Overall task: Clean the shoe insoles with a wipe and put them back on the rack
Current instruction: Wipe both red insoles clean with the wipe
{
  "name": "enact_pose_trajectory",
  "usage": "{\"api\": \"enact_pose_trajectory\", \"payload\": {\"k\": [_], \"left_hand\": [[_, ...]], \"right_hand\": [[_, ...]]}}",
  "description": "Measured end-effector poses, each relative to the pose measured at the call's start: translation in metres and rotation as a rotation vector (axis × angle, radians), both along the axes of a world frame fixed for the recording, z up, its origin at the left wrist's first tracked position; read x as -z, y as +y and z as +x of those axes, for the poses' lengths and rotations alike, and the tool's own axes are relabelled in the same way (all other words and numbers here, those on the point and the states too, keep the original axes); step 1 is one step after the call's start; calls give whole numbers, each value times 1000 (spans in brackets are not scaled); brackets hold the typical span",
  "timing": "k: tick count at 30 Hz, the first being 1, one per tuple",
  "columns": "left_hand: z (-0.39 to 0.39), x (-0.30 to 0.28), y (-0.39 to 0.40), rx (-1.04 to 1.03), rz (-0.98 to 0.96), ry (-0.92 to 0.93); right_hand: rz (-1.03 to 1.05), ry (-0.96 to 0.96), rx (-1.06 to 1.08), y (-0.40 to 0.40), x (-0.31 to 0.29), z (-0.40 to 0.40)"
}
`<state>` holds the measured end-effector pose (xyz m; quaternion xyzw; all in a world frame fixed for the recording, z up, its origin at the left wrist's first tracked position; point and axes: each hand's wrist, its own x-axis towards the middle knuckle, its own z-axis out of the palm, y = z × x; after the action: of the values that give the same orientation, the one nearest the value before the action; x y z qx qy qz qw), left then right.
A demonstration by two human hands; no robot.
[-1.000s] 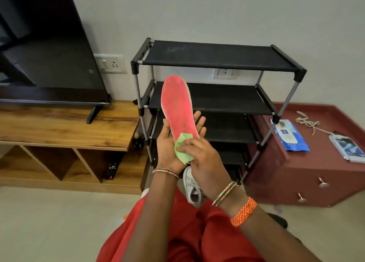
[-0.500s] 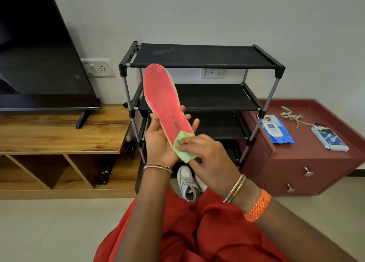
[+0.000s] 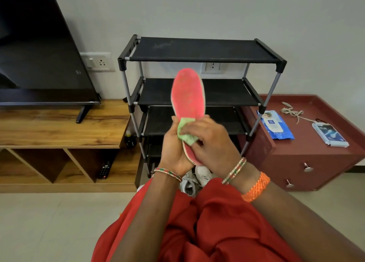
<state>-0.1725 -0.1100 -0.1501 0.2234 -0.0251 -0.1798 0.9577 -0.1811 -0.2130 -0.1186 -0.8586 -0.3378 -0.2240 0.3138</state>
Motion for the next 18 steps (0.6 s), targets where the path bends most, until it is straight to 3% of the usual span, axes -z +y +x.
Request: {"api": "enact_pose_trajectory", "payload": {"k": [3,7,12,14,16,18], "left_hand": [[3,-1,2,12,4,-16],[11,1,24,-42,2,-38],[6,5,25,-53,24,-4],[4,8,24,-42,46,-12],[3,11,25,-16,29,-22],[1,11,22,13,2,-42]], "right_hand": [[48,-41,50,6,-4,1],[-9,18,-99,-4,13,-20],[-151,380,-171,-17,-15,-23],[-12,463,-141,-24,-35,-18],[203,347,-31,-31,-53,-12],[257,110,92,-34,-58,-5]]}}
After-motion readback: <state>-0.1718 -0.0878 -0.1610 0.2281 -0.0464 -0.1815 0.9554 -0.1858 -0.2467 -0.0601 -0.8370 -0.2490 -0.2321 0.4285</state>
